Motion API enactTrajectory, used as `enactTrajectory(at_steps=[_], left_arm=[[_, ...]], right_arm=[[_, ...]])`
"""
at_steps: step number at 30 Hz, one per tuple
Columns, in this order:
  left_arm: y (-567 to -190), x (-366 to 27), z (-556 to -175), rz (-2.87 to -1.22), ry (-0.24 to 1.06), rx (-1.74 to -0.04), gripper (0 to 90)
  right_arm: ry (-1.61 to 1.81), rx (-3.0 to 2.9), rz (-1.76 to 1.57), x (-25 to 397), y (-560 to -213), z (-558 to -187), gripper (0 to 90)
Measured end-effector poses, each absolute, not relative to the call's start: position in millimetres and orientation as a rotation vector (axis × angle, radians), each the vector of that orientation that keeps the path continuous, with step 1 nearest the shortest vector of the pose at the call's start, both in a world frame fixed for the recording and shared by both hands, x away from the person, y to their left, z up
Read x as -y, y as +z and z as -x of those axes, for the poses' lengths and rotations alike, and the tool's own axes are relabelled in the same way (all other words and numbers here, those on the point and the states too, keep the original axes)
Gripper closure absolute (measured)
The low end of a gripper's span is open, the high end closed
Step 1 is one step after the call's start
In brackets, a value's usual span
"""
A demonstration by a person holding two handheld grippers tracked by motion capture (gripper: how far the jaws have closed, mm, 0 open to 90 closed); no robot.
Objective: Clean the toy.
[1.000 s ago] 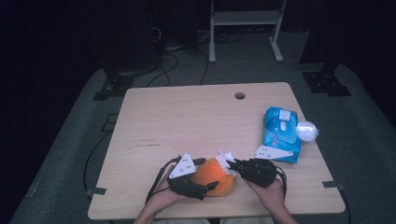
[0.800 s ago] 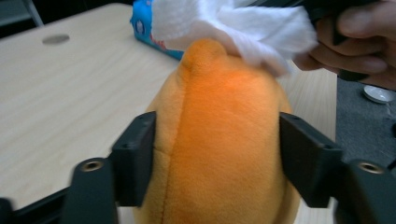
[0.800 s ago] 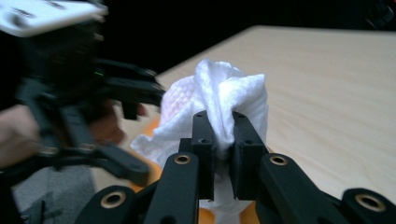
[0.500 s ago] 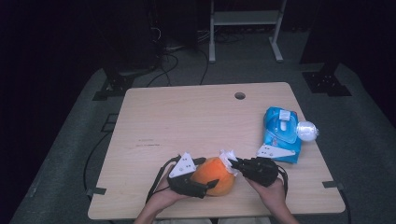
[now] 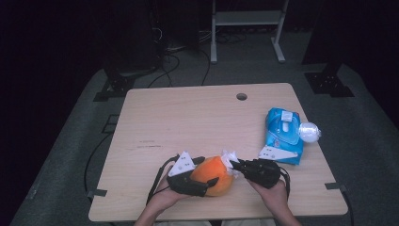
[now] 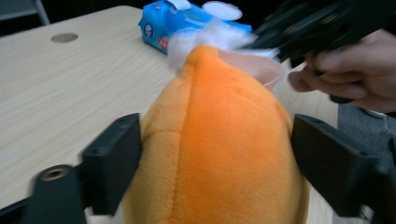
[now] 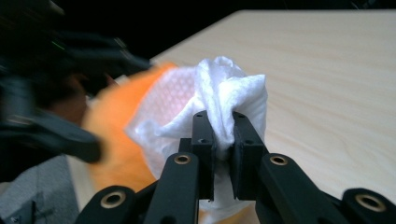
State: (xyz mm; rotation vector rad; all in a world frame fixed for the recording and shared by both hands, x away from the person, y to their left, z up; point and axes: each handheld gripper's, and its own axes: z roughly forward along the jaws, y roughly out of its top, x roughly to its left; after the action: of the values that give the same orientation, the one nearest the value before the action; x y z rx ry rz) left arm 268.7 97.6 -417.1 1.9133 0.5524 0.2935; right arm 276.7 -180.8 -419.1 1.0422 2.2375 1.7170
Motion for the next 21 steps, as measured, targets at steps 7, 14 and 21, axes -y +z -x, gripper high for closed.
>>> enactTrajectory(at_steps=[7, 14, 21], left_arm=[[-413.5, -94.8, -269.1, -1.870, 0.259, -0.573, 23.5], [-422.5, -93.2, -266.3, -1.932, 0.310, -0.559, 26.3], [-414.2, -99.0, -268.5, -1.876, 0.302, -0.573, 34.6]], right_arm=[[1.733, -2.247, -0.954, 171.3, -414.4, -269.3, 80.9], [1.693, -2.190, -1.067, 186.3, -419.0, -277.7, 81.0], [1.705, -2.218, -0.908, 173.7, -405.6, -264.6, 80.9]])
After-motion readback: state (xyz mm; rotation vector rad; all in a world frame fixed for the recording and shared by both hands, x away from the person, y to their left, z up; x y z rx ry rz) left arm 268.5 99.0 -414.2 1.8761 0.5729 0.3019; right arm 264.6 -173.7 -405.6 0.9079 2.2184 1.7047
